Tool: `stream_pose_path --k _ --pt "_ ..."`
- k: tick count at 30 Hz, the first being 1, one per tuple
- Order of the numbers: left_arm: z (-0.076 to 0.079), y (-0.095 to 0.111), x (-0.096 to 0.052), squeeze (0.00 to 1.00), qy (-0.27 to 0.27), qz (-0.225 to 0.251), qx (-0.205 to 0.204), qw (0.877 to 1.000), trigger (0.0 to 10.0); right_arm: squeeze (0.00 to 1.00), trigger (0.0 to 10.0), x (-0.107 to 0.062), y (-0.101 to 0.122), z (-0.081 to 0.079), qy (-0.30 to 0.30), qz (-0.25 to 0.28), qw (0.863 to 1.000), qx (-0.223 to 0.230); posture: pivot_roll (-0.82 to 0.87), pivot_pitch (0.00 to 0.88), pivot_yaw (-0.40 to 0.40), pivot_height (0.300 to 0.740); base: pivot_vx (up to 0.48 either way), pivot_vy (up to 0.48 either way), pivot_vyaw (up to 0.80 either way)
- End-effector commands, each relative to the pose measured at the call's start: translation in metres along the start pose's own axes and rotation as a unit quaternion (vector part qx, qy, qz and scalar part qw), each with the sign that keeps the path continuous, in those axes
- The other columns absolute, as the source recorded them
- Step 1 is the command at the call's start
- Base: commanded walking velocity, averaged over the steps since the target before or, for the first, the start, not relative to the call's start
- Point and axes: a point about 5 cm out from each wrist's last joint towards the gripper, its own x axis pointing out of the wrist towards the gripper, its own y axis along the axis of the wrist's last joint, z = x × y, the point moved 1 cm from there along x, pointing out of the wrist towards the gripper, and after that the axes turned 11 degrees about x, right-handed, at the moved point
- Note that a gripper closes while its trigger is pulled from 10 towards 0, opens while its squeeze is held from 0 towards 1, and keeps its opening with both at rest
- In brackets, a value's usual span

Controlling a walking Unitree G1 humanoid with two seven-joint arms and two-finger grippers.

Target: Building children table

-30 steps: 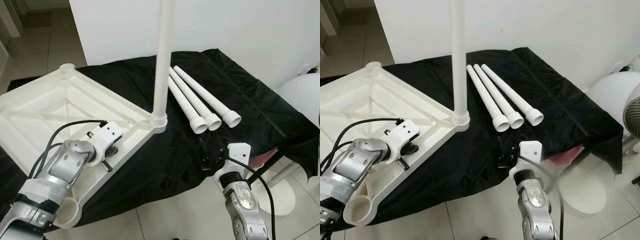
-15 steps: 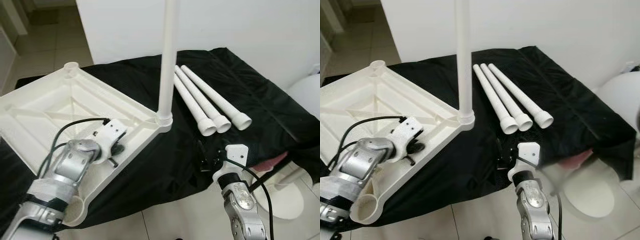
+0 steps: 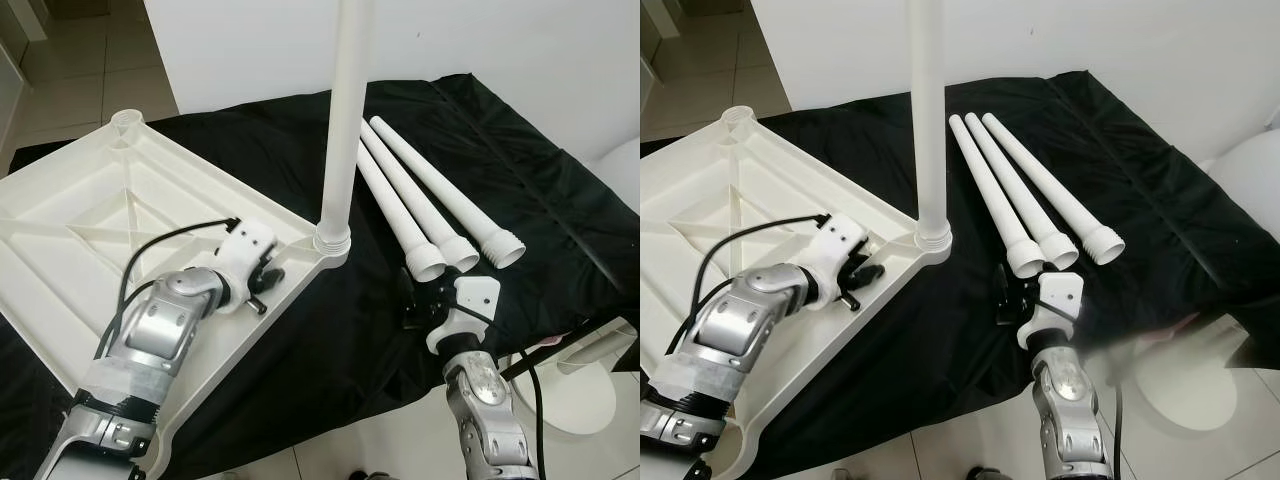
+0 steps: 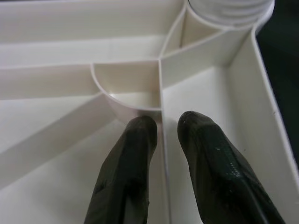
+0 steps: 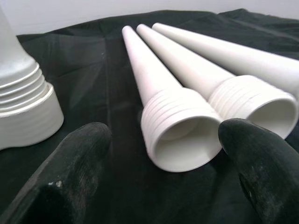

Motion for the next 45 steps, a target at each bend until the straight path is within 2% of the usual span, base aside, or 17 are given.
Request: stream_pose_path --k 1,6,10,14,15,17,19,22,25,29,32,37,38,39,40,42,45 --pt "-0.008 0.010 -0.007 0.00 0.019 0.033 -0.005 0.999 10.0 0.00 10.0 0.001 0.000 0.003 -0.007 0.004 1.000 0.000 -0.04 0.079 0.021 0.740 0.000 0.000 0.00" --pt "-0.015 0.019 -0.015 0.00 0.018 0.072 -0.026 0.997 10.0 0.00 10.0 0.006 0.003 0.004 -0.007 0.010 1.000 -0.001 -0.04 0.078 0.018 0.740 0.000 0.000 0.00" --pt "-0.018 0.032 -0.030 0.00 -0.001 0.126 -0.036 0.991 10.0 0.00 10.0 0.012 0.005 0.005 -0.003 0.015 1.000 -0.005 -0.03 0.077 0.013 0.740 0.000 0.000 0.00" --pt "-0.025 0.032 -0.038 0.00 0.016 0.129 -0.022 0.991 10.0 0.00 10.0 0.015 0.006 0.006 -0.004 0.017 1.000 -0.006 -0.03 0.077 0.012 0.740 0.000 0.000 0.00" --pt "-0.034 0.025 -0.043 0.00 0.040 0.115 -0.015 0.992 10.0 0.00 10.0 0.019 0.007 0.005 0.000 0.019 1.000 -0.003 -0.02 0.070 0.008 0.740 0.000 0.000 0.00" --pt "-0.041 0.017 -0.048 0.00 0.063 0.102 -0.011 0.993 10.0 0.00 10.0 0.024 0.007 0.000 0.021 0.016 1.000 -0.006 -0.02 0.068 0.004 0.740 0.000 0.000 0.00" --pt "-0.041 0.017 -0.048 0.00 0.063 0.102 -0.011 0.993 10.0 0.00 10.0 0.024 0.007 0.000 0.021 0.016 1.000 -0.006 -0.02 0.068 0.004 0.740 0.000 0.000 0.00" --pt "-0.043 0.015 -0.050 0.00 0.088 0.099 -0.015 0.991 10.0 0.00 10.0 0.033 0.009 -0.011 0.073 0.007 0.997 -0.003 -0.02 0.057 -0.007 0.740 0.000 0.000 0.00" --pt "-0.043 0.015 -0.050 0.00 0.095 0.103 -0.014 0.990 10.0 0.00 10.0 0.037 0.010 -0.015 0.097 0.005 0.995 -0.003 -0.01 0.056 -0.013 0.740 0.000 0.000 0.00" --pt "-0.035 0.018 -0.051 0.00 0.094 0.115 -0.014 0.989 10.0 0.00 10.0 0.051 0.011 -0.030 0.203 -0.026 0.979 -0.011 0.01 0.048 -0.034 0.740 0.000 0.000 0.00" --pt "-0.033 0.019 -0.051 0.00 0.091 0.117 -0.011 0.989 10.0 0.00 10.0 0.053 0.011 -0.033 0.225 -0.033 0.974 -0.016 0.01 0.048 -0.034 0.740 0.000 0.000 0.00" --pt "-0.026 0.019 -0.049 0.00 0.085 0.124 -0.016 0.989 10.0 0.00 10.0 0.067 0.015 -0.035 0.267 -0.046 0.963 -0.014 0.02 0.042 -0.056 0.740 0.000 0.000 0.00" --pt "-0.026 0.019 -0.049 0.00 0.085 0.124 -0.016 0.989 10.0 0.00 10.0 0.067 0.015 -0.035 0.267 -0.046 0.963 -0.014 0.02 0.042 -0.056 0.740 0.000 0.000 0.00" --pt "-0.023 0.019 -0.047 0.00 0.085 0.124 -0.018 0.988 10.0 0.00 10.0 0.068 0.014 -0.039 0.293 -0.056 0.954 -0.016 0.03 0.040 -0.063 0.740 0.000 0.000 0.00" --pt "-0.023 0.019 -0.047 0.00 0.085 0.124 -0.018 0.988 10.0 0.00 10.0 0.068 0.014 -0.039 0.293 -0.056 0.954 -0.016 0.03 0.040 -0.063 0.740 0.000 0.000 0.00" --pt "-0.019 0.019 -0.046 0.00 0.084 0.128 -0.021 0.988 10.0 0.00 10.0 0.068 0.012 -0.044 0.323 -0.071 0.944 -0.002 0.03 0.040 -0.063 0.740 0.000 0.000 0.00" --pt "-0.017 0.019 -0.046 0.00 0.081 0.130 -0.021 0.988 10.0 0.00 10.0 0.068 0.011 -0.044 0.333 -0.076 0.940 -0.004 0.04 0.040 -0.077 0.740 0.000 0.000 0.00"
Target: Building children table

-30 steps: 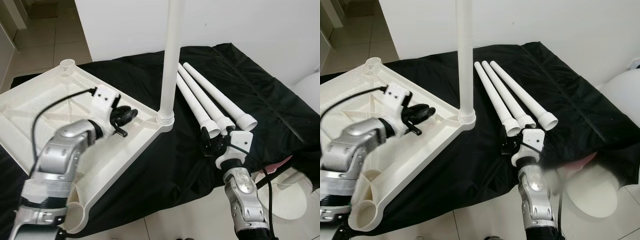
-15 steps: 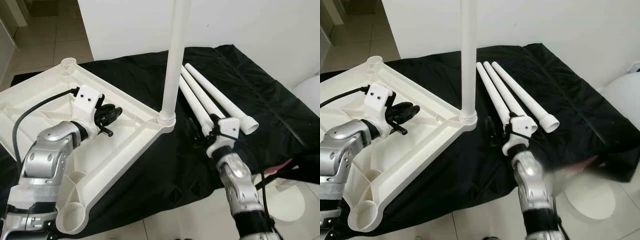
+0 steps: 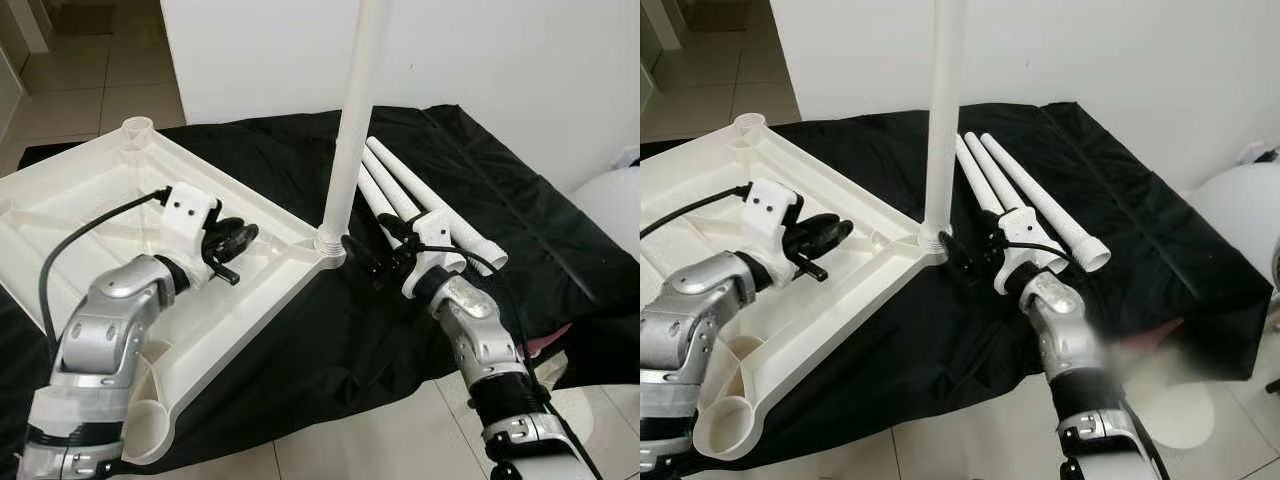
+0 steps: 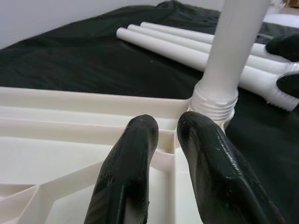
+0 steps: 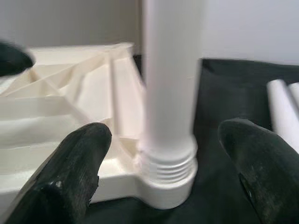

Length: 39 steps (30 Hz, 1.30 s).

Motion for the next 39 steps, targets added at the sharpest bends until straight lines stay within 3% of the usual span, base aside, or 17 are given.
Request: stream_pose_path --k 1,6,16,23,25,27,32,34,39 --pt "0.000 0.000 -0.001 0.00 0.031 -0.003 0.007 0.999 10.0 0.00 10.0 0.000 -0.005 -0.003 0.023 -0.015 1.000 0.014 0.04 0.039 -0.081 0.740 0.000 0.000 0.00" --pt "-0.006 0.002 -0.004 0.00 0.037 0.007 -0.004 0.999 10.0 0.00 10.0 0.000 -0.015 -0.015 0.101 -0.054 0.993 0.039 0.04 0.045 -0.095 0.740 0.000 0.000 0.00" --pt "-0.014 0.007 -0.002 0.00 0.041 0.009 0.016 0.999 10.0 0.00 10.0 0.006 -0.017 -0.018 0.153 -0.076 0.984 0.057 0.04 0.058 -0.093 0.740 0.000 0.000 0.00" --pt "-0.009 0.015 0.007 0.00 0.021 0.015 0.040 0.999 10.0 0.00 10.0 0.022 -0.005 0.010 0.133 -0.081 0.984 0.083 0.04 0.082 -0.088 0.740 0.000 0.000 0.00" --pt "-0.009 0.015 0.007 0.00 0.021 0.015 0.040 0.999 10.0 0.00 10.0 0.022 -0.005 0.010 0.133 -0.081 0.984 0.083 0.04 0.082 -0.088 0.740 0.000 0.000 0.00" --pt "-0.005 0.015 0.015 0.00 0.004 0.009 0.058 0.998 10.0 0.00 10.0 0.031 0.008 0.021 0.108 -0.074 0.987 0.091 0.04 0.091 -0.087 0.740 0.000 0.000 0.00" --pt "-0.004 0.017 0.019 0.00 0.000 0.012 0.058 0.998 10.0 0.00 10.0 0.034 0.014 0.027 0.087 -0.066 0.990 0.089 0.04 0.092 -0.087 0.740 0.000 0.000 0.00" --pt "-0.002 0.017 0.022 0.00 -0.006 0.013 0.053 0.998 10.0 0.00 10.0 0.035 0.024 0.041 0.017 -0.028 0.996 0.084 0.04 0.090 -0.079 0.740 0.000 0.000 0.00" --pt "-0.002 0.017 0.024 0.00 -0.007 0.011 0.053 0.999 10.0 0.00 10.0 0.033 0.031 0.050 -0.022 0.009 0.996 0.086 0.04 0.090 -0.074 0.740 0.000 0.000 0.00"
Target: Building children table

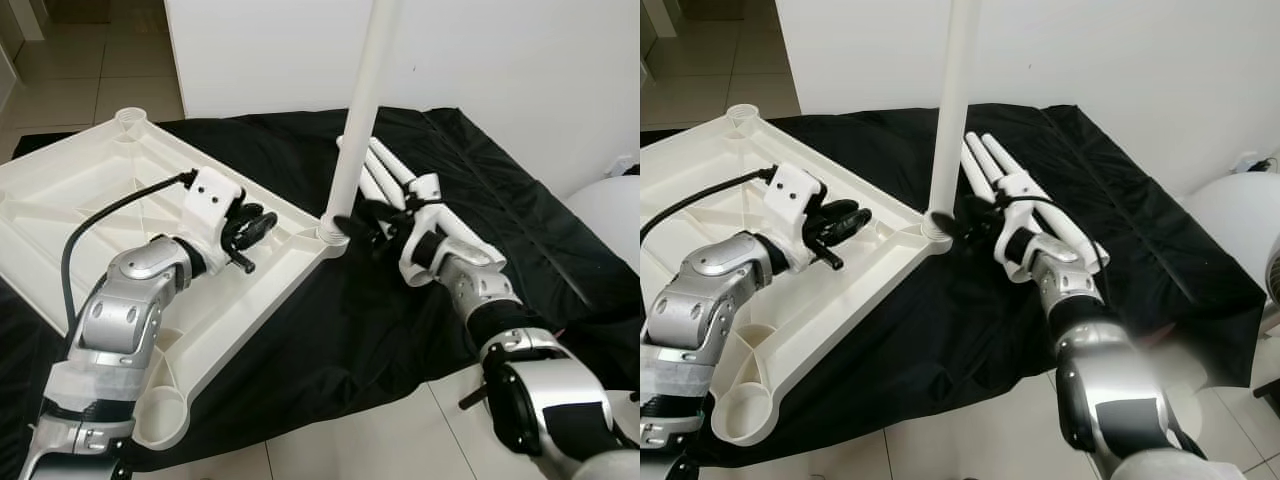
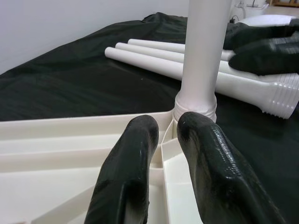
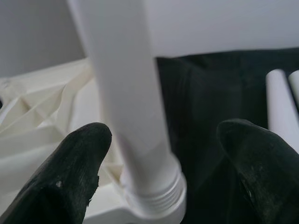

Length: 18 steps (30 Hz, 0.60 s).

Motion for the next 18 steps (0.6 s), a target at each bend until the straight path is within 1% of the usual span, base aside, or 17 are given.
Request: stream_pose_path --k 1,3,5,6,7,9,10,11,12,13,14,15,16,17,18 --pt "0.001 -0.001 0.005 0.00 0.009 -0.004 0.002 1.000 10.0 0.00 10.0 -0.003 0.008 0.007 -0.029 0.037 0.999 0.002 0.04 0.091 -0.071 0.740 0.000 0.000 0.00" --pt "-0.001 0.001 0.005 0.00 0.012 -0.004 0.002 1.000 10.0 0.00 10.0 -0.010 0.015 0.017 -0.077 0.084 0.993 0.008 0.04 0.094 -0.058 0.740 0.000 0.000 0.00" --pt "-0.002 0.000 0.005 0.00 0.012 -0.006 0.004 1.000 10.0 0.00 10.0 -0.011 0.015 0.019 -0.084 0.092 0.992 0.008 0.04 0.094 -0.058 0.740 0.000 0.000 0.00" --pt "-0.005 -0.004 0.002 0.00 0.014 -0.014 0.017 1.000 10.0 0.00 10.0 -0.013 0.012 0.015 -0.069 0.095 0.993 0.006 0.03 0.094 -0.042 0.740 0.000 0.000 0.00" --pt "-0.005 -0.004 0.002 0.00 0.014 -0.014 0.017 1.000 10.0 0.00 10.0 -0.013 0.012 0.015 -0.069 0.095 0.993 0.006 0.03 0.094 -0.042 0.740 0.000 0.000 0.00" --pt "-0.012 -0.011 -0.006 0.00 0.022 -0.031 0.033 0.999 10.0 0.00 10.0 -0.016 0.007 0.011 -0.059 0.103 0.993 0.003 0.03 0.093 -0.033 0.740 0.000 0.000 0.00" --pt "-0.012 -0.011 -0.006 0.00 0.022 -0.031 0.033 0.999 10.0 0.00 10.0 -0.016 0.007 0.011 -0.059 0.103 0.993 0.003 0.03 0.093 -0.033 0.740 0.000 0.000 0.00" --pt "-0.016 -0.015 -0.010 0.00 0.025 -0.042 0.035 0.998 10.0 0.00 10.0 -0.018 0.004 0.009 -0.056 0.108 0.993 0.001 0.03 0.093 -0.033 0.740 0.000 0.000 0.00" --pt "-0.026 -0.024 -0.023 0.00 0.036 -0.067 0.060 0.995 10.0 0.00 10.0 -0.027 -0.006 0.003 -0.057 0.116 0.992 -0.012 0.02 0.090 -0.027 0.740 0.000 0.000 0.00" --pt "-0.026 -0.024 -0.023 0.00 0.036 -0.067 0.060 0.995 10.0 0.00 10.0 -0.027 -0.006 0.003 -0.057 0.116 0.992 -0.012 0.02 0.090 -0.027 0.740 0.000 0.000 0.00" --pt "-0.028 -0.026 -0.026 0.00 0.039 -0.073 0.067 0.994 10.0 0.00 10.0 -0.029 -0.009 0.002 -0.058 0.118 0.991 -0.016 0.02 0.090 -0.027 0.740 0.000 0.000 0.00" --pt "-0.032 -0.029 -0.031 0.00 0.043 -0.084 0.070 0.993 10.0 0.00 10.0 -0.034 -0.014 -0.001 -0.059 0.120 0.991 -0.009 0.02 0.089 -0.025 0.740 0.000 0.000 0.00" --pt "-0.032 -0.029 -0.031 0.00 0.043 -0.084 0.070 0.993 10.0 0.00 10.0 -0.034 -0.014 -0.001 -0.059 0.120 0.991 -0.009 0.02 0.089 -0.025 0.740 0.000 0.000 0.00" --pt "-0.036 -0.033 -0.037 0.00 0.049 -0.094 0.071 0.992 10.0 0.00 10.0 -0.039 -0.021 -0.004 -0.062 0.120 0.991 -0.006 0.02 0.087 -0.019 0.740 0.000 0.000 0.00" --pt "-0.036 -0.033 -0.037 0.00 0.049 -0.094 0.071 0.992 10.0 0.00 10.0 -0.039 -0.021 -0.004 -0.062 0.120 0.991 -0.006 0.02 0.087 -0.019 0.740 0.000 0.000 0.00"
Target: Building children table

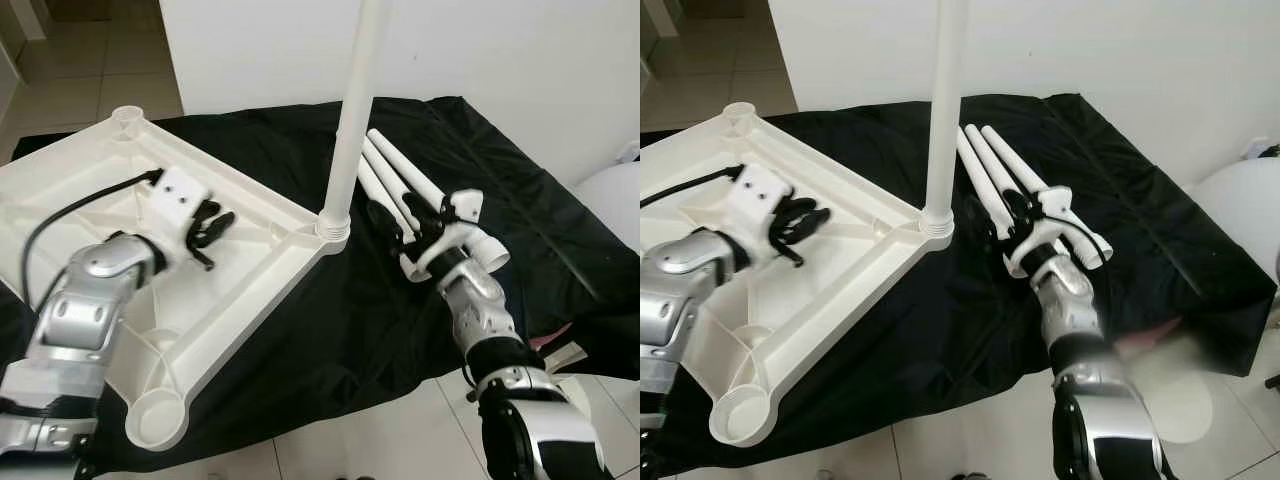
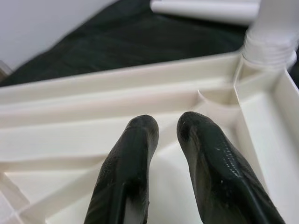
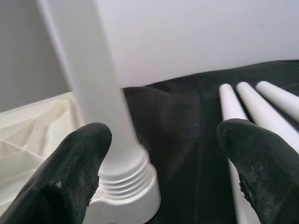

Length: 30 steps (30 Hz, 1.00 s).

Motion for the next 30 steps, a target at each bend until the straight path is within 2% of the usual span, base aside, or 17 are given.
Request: stream_pose_path --k 1,2,3,4,6,7,9,12,18,20,24,30 --pt "0.000 -0.003 -0.001 0.00 -0.002 -0.003 0.007 1.000 10.0 0.00 10.0 0.001 0.003 -0.001 0.003 0.005 1.000 -0.004 0.02 0.087 -0.019 0.740 0.000 0.000 0.00" --pt "-0.004 -0.010 -0.009 0.00 -0.004 -0.013 0.006 1.000 10.0 0.00 10.0 -0.009 -0.004 -0.003 -0.003 0.001 1.000 0.001 0.02 0.085 -0.017 0.740 0.000 0.000 0.00" --pt "-0.004 -0.010 -0.009 0.00 -0.004 -0.013 0.006 1.000 10.0 0.00 10.0 -0.009 -0.004 -0.003 -0.003 0.001 1.000 0.001 0.02 0.085 -0.017 0.740 0.000 0.000 0.00" --pt "-0.009 -0.018 -0.018 0.00 -0.003 -0.030 0.005 1.000 10.0 0.00 10.0 -0.019 -0.011 -0.004 -0.011 -0.004 1.000 0.002 0.02 0.085 -0.017 0.740 0.000 0.000 0.00" --pt "-0.009 -0.018 -0.018 0.00 -0.003 -0.030 0.005 1.000 10.0 0.00 10.0 -0.019 -0.011 -0.004 -0.011 -0.004 1.000 0.002 0.02 0.085 -0.017 0.740 0.000 0.000 0.00" --pt "-0.011 -0.027 -0.027 0.00 -0.008 -0.050 0.005 0.999 10.0 0.00 10.0 -0.029 -0.015 -0.001 -0.023 -0.008 1.000 0.002 0.01 0.080 -0.013 0.740 0.000 0.000 0.00" --pt "-0.011 -0.027 -0.027 0.00 -0.008 -0.050 0.005 0.999 10.0 0.00 10.0 -0.029 -0.015 -0.001 -0.023 -0.008 1.000 0.002 0.01 0.080 -0.013 0.740 0.000 0.000 0.00" --pt "-0.014 -0.052 -0.056 0.00 -0.005 -0.105 0.004 0.994 10.0 0.00 10.0 -0.049 -0.017 0.008 -0.056 -0.014 0.998 -0.005 0.01 0.071 -0.010 0.740 0.000 0.000 0.00" --pt "-0.024 -0.066 -0.073 0.00 0.012 -0.151 0.020 0.988 10.0 0.00 10.0 -0.052 -0.015 0.009 -0.063 -0.020 0.998 -0.010 0.01 0.072 -0.017 0.740 0.000 0.000 0.00" --pt "-0.031 -0.070 -0.084 0.00 0.020 -0.177 0.048 0.983 10.0 0.00 10.0 -0.051 -0.014 0.008 -0.062 -0.025 0.998 -0.012 0.02 0.074 -0.023 0.740 0.000 0.000 0.00" --pt "-0.032 -0.072 -0.089 0.00 0.022 -0.187 0.056 0.980 10.0 0.00 10.0 -0.050 -0.013 0.009 -0.064 -0.029 0.997 -0.015 0.02 0.076 -0.023 0.740 0.000 0.000 0.00" --pt "-0.013 -0.071 -0.080 0.00 -0.016 -0.186 0.069 0.980 10.0 0.00 10.0 -0.048 -0.010 0.011 -0.069 -0.028 0.997 -0.019 0.02 0.075 -0.021 0.740 0.000 0.000 0.00"
